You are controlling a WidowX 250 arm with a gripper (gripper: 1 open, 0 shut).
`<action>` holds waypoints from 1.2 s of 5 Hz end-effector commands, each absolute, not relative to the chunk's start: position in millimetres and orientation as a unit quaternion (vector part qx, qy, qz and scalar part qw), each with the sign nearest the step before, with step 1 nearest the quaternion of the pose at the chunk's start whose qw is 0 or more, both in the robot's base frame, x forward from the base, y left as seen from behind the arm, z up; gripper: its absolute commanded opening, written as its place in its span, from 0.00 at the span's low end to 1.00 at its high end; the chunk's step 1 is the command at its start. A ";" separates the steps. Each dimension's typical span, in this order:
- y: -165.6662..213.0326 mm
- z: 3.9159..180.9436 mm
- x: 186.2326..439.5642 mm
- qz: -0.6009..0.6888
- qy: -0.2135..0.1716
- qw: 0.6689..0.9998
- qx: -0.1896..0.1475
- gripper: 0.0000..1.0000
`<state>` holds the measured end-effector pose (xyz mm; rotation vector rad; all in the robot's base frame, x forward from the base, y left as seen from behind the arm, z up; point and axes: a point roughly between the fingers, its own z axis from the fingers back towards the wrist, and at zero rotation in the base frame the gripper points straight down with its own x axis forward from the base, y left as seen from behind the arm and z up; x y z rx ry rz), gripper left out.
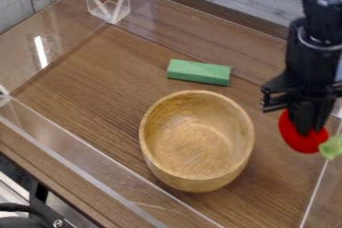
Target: Move the red object to the right side of the table
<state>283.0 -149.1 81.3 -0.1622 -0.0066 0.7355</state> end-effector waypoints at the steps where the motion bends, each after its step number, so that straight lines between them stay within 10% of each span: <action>1: -156.7 87.5 286.8 0.355 -0.022 0.929 -0.099 0.00; 3: -158.0 72.8 285.6 0.356 -0.028 0.928 -0.107 0.00; 4: -157.8 68.0 285.5 0.357 -0.030 0.927 -0.110 1.00; 6: -157.1 65.9 285.7 0.351 -0.039 0.930 -0.107 1.00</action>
